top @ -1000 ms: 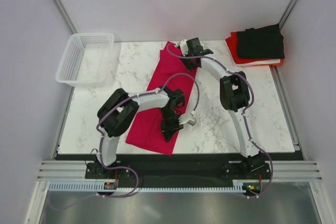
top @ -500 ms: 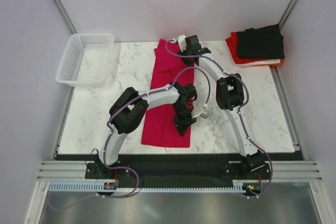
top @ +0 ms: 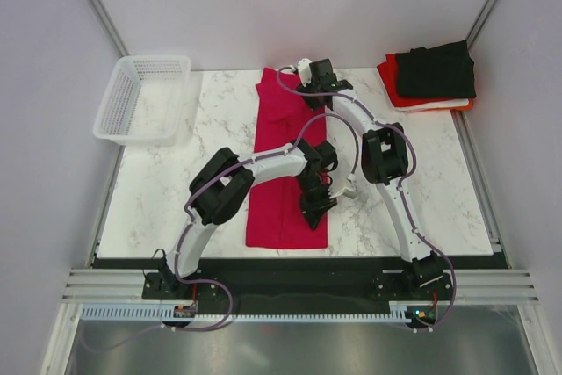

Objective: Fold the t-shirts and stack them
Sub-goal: Fold the tshirt

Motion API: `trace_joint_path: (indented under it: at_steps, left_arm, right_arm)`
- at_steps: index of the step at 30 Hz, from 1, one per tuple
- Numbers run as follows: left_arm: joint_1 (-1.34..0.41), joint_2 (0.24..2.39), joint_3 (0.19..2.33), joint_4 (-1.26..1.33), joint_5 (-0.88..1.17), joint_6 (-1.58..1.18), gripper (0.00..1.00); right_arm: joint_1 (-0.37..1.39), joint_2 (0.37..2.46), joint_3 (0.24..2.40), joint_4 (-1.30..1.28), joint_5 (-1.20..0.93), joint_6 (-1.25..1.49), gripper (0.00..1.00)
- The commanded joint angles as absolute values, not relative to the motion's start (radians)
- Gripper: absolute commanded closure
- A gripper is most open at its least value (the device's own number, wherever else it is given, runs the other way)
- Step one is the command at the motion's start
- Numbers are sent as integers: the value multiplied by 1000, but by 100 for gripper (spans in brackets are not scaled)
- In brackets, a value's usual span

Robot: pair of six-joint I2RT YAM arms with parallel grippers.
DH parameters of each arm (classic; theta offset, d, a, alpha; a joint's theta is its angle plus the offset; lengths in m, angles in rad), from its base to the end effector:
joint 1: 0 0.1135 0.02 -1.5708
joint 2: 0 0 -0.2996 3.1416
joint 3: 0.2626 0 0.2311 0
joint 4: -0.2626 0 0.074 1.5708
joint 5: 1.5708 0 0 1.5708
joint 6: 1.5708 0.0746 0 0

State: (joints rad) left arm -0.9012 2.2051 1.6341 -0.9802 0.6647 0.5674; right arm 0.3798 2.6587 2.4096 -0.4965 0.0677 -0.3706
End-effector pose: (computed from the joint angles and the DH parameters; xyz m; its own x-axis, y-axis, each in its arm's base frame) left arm 0.2248 -0.3581 0.1520 -0.1876 0.9185 -0.3480 0.8603 -0.0173 -0.5095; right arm 0.5828 0.2272 0.1550 -0.4700 -0.5767 -0.6682 -0.5299 0.7898 -0.3089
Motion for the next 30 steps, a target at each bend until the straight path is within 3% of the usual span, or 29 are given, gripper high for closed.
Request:
trace_joint_path:
  at_steps: [1, 8, 14, 18, 22, 30]
  left_arm:
    - [-923, 2264, 1660, -927, 667, 543, 72]
    - [-923, 2102, 1672, -956, 626, 497, 71]
    - [-887, 1700, 1616, -1094, 445, 427, 60]
    - [-706, 1517, 1513, -1030, 458, 205, 50]
    - [-407, 1364, 1280, -878, 578, -126, 50]
    - [-244, 1382, 927, -681, 712, -451, 55]
  right_arm:
    - [383, 2635, 2390, -520, 77, -370, 43]
    - [382, 2469, 2329, -526, 138, -370, 43]
    - [356, 2094, 2139, -541, 81, -229, 42]
    - [331, 1890, 1879, -630, -70, -68, 43]
    - [282, 1714, 1601, -698, -273, 73, 43]
    - [256, 1574, 941, -578, -685, 364, 46]
